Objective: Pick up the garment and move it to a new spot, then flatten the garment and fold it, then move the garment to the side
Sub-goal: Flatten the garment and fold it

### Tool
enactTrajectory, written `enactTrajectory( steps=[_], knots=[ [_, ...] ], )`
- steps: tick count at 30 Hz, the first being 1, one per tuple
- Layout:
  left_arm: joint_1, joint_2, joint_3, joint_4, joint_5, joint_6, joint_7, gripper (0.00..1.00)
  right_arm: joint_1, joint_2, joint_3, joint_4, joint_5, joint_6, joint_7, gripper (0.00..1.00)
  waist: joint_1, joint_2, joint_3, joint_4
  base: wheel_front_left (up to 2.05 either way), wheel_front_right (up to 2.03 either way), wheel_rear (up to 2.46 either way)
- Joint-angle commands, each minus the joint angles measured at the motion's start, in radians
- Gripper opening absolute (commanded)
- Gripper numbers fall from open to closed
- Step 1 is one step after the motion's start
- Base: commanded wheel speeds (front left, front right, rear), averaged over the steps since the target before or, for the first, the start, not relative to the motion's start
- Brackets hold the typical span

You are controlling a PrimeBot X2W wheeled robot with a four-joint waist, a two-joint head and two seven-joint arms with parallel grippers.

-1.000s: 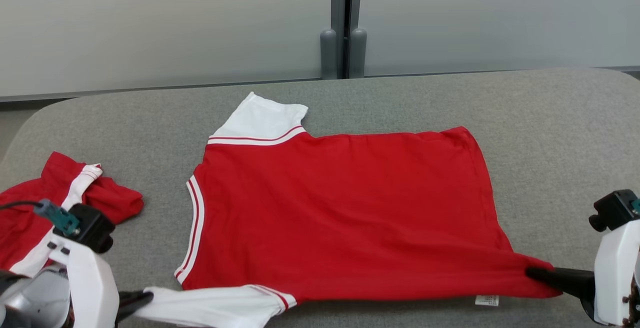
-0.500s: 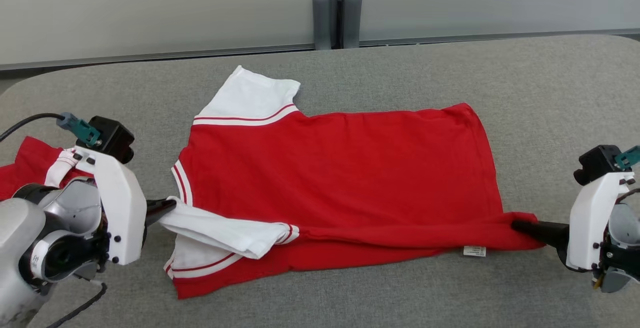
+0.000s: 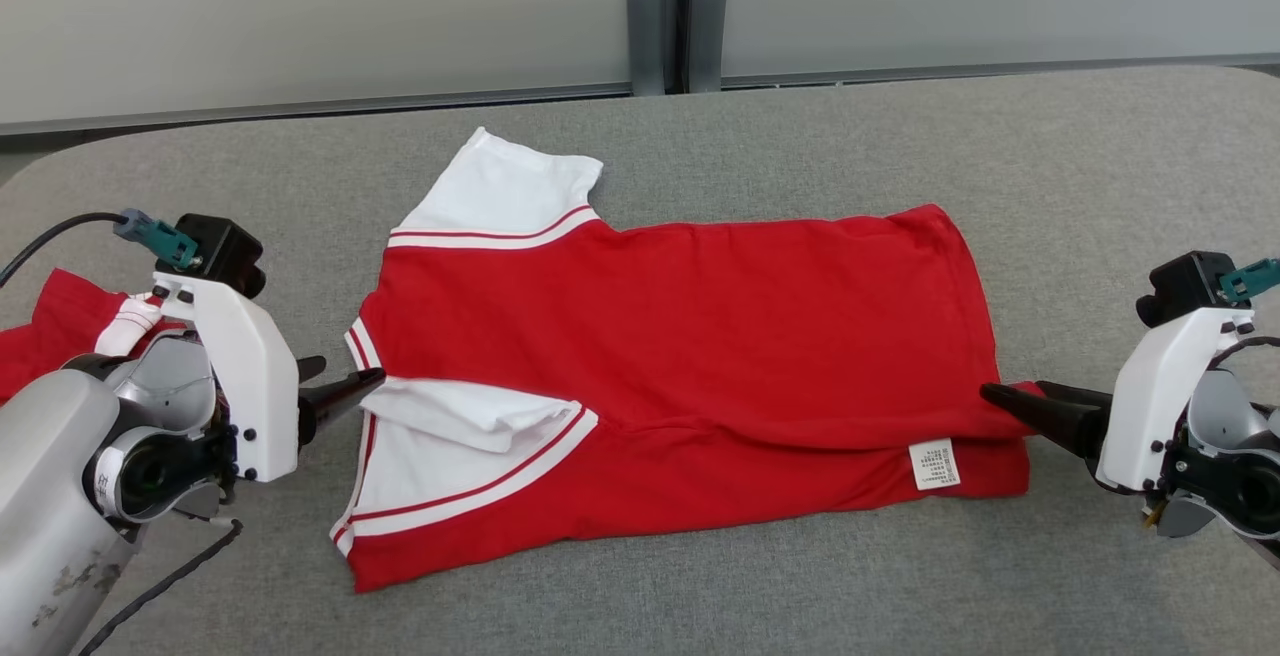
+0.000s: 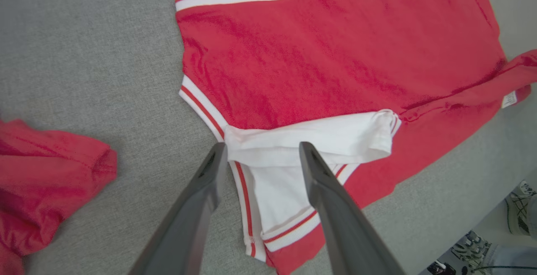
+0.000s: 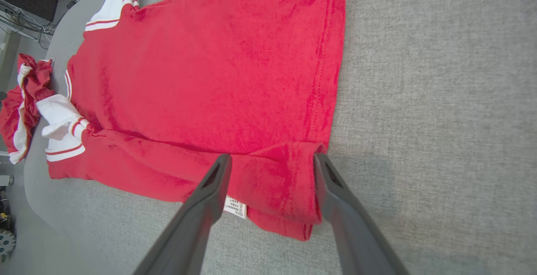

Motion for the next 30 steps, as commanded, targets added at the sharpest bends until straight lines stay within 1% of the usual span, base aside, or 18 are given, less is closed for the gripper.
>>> enactTrajectory(
  steps=[1, 5, 8, 12, 13, 16, 20, 22, 24, 25, 28, 30],
  knots=[
    [-0.001, 0.002, 0.011, 0.021, -0.001, -0.013, -0.032, 1.0, 0.019, 0.009, -0.009, 0.017, -0.003, 0.002, -0.038, 1.0, 0.0, 0.0, -0.025, 0.004, 0.0, 0.0, 0.0],
    [0.037, 0.024, 0.027, 0.015, 0.015, -0.023, -0.102, 1.0, 0.049, 0.009, -0.031, 0.025, -0.012, 0.002, -0.126, 1.0, 0.0, 0.0, -0.062, 0.011, 0.0, 0.0, 0.0],
    [0.075, 0.035, 0.056, -0.014, 0.034, -0.004, -0.2, 1.0, 0.083, 0.001, -0.055, 0.022, -0.026, 0.002, -0.23, 1.0, 0.0, 0.0, -0.088, 0.02, 0.0, 0.0, 0.0],
    [0.153, 0.045, 0.092, -0.068, 0.078, 0.053, -0.362, 1.0, 0.138, -0.002, -0.095, 0.027, -0.062, 0.002, -0.411, 1.0, 0.0, 0.0, -0.116, 0.033, 0.0, 0.0, 0.0],
    [0.153, 0.045, 0.092, -0.068, 0.078, 0.053, -0.362, 1.0, 0.138, -0.002, -0.095, 0.027, -0.062, 0.002, -0.411, 1.0, 0.0, 0.0, -0.116, 0.033, 0.0, 0.0, 0.0],
    [0.222, 0.045, 0.116, -0.123, 0.114, 0.112, -0.485, 1.0, 0.189, 0.005, -0.122, 0.028, -0.091, 0.002, -0.522, 1.0, 0.0, 0.0, -0.131, 0.044, 0.0, 0.0, 0.0],
    [0.335, 0.031, 0.151, -0.197, 0.155, 0.204, -0.649, 1.0, 0.261, 0.031, -0.197, 0.025, -0.15, 0.002, -0.565, 1.0, 0.0, 0.0, -0.147, 0.053, 0.0, 0.0, 0.0],
    [0.399, 0.02, 0.165, -0.235, 0.17, 0.251, -0.73, 1.0, 0.303, 0.058, -0.311, 0.02, -0.218, 0.002, -0.567, 1.0, 0.0, 0.0, -0.154, 0.056, 0.0, 0.0, 0.0],
    [0.461, 0.006, 0.183, -0.264, 0.185, 0.299, -0.811, 1.0, 0.383, 0.104, -0.427, 0.001, -0.303, 0.002, -0.566, 1.0, 0.0, 0.0, -0.161, 0.059, 0.0, 0.0, 0.0],
    [0.49, -0.005, 0.193, -0.277, 0.191, 0.321, -0.853, 1.0, 0.422, 0.129, -0.503, -0.014, -0.352, 0.002, -0.566, 1.0, 0.0, 0.0, -0.164, 0.06, 0.0, 0.0, 0.0],
    [0.571, -0.041, 0.223, -0.307, 0.219, 0.366, -0.918, 1.0, 0.559, 0.209, -0.697, -0.084, -0.493, 0.002, -0.567, 1.0, 0.0, 0.0, -0.173, 0.065, 0.0, 0.0, 0.0],
    [0.619, -0.073, 0.249, -0.32, 0.245, 0.386, -0.933, 1.0, 0.654, 0.264, -0.782, -0.139, -0.577, 0.002, -0.567, 1.0, 0.0, 0.0, -0.174, 0.066, 0.0, 0.0, 0.0]
  ],
)
